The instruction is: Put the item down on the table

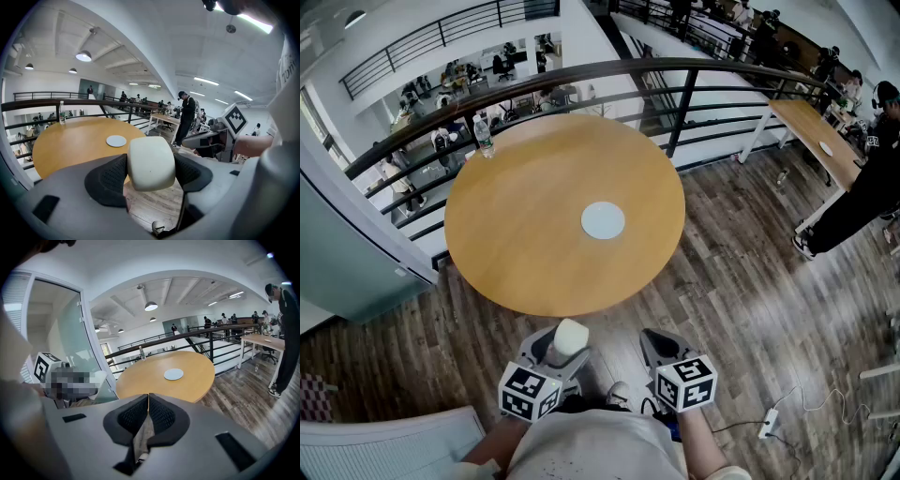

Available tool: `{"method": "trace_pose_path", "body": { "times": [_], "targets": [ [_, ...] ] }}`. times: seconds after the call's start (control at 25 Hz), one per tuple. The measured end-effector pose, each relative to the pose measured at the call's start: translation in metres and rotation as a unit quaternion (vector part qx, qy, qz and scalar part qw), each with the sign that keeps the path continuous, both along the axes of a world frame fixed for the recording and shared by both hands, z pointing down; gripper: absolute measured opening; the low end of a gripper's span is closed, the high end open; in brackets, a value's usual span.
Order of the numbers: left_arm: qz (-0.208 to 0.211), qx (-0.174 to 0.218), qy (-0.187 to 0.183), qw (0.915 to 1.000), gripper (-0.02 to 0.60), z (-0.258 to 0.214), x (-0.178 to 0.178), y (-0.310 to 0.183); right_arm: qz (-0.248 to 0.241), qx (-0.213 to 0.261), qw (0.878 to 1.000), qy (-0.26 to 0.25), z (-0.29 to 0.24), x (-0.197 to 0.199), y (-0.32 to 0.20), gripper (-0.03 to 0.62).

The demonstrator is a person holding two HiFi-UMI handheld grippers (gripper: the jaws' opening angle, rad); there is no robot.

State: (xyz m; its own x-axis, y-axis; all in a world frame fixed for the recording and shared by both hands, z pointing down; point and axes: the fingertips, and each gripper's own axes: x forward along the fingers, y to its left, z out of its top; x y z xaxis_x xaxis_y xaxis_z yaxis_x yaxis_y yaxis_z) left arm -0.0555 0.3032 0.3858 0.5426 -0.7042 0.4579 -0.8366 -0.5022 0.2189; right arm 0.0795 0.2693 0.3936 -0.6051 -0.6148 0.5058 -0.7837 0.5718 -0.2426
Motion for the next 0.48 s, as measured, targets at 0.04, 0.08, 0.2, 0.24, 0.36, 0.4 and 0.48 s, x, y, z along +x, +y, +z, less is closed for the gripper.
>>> {"method": "trace_pose_path", "body": {
  "times": [0.04,0.08,0.2,0.24,0.36,0.4,0.48],
  "targets": [
    [0.0,0.0,0.0,1.0,0.321,0.0007,-0.0003,-0.0009,0.0,0.0,1.0,0.001,0.0004,-0.0003,-0.0007,0.025],
    [0.0,0.0,-0.001,1.0,0.322,0.0013,-0.0005,-0.0016,-0.001,0.0,1.0,0.001,0.0008,-0.0008,-0.0013,0.025],
    [0.0,0.0,-0.001,1.0,0.322,0.0024,-0.001,-0.0017,-0.002,0.0,1.0,0.002,0.0011,-0.0033,-0.0009,0.025],
    [0.001,0.0,-0.001,1.0,0.322,0.0023,-0.0012,-0.0011,-0.003,0.001,1.0,0.001,0.001,-0.0043,-0.0001,0.026],
    [0.003,0.001,-0.001,1.0,0.322,0.0013,-0.002,-0.0005,-0.002,-0.001,1.0,0.001,0.0011,-0.0051,0.0013,0.025],
    [0.003,0.001,0.0,1.0,0.322,0.0008,-0.0029,-0.0009,-0.002,-0.002,1.0,0.002,0.0012,-0.0052,0.0011,0.025],
    [0.002,0.002,-0.001,1.0,0.322,0.0002,-0.0053,-0.0019,-0.001,-0.002,1.0,0.003,0.0015,-0.0059,0.0007,0.025]
  ]
}}
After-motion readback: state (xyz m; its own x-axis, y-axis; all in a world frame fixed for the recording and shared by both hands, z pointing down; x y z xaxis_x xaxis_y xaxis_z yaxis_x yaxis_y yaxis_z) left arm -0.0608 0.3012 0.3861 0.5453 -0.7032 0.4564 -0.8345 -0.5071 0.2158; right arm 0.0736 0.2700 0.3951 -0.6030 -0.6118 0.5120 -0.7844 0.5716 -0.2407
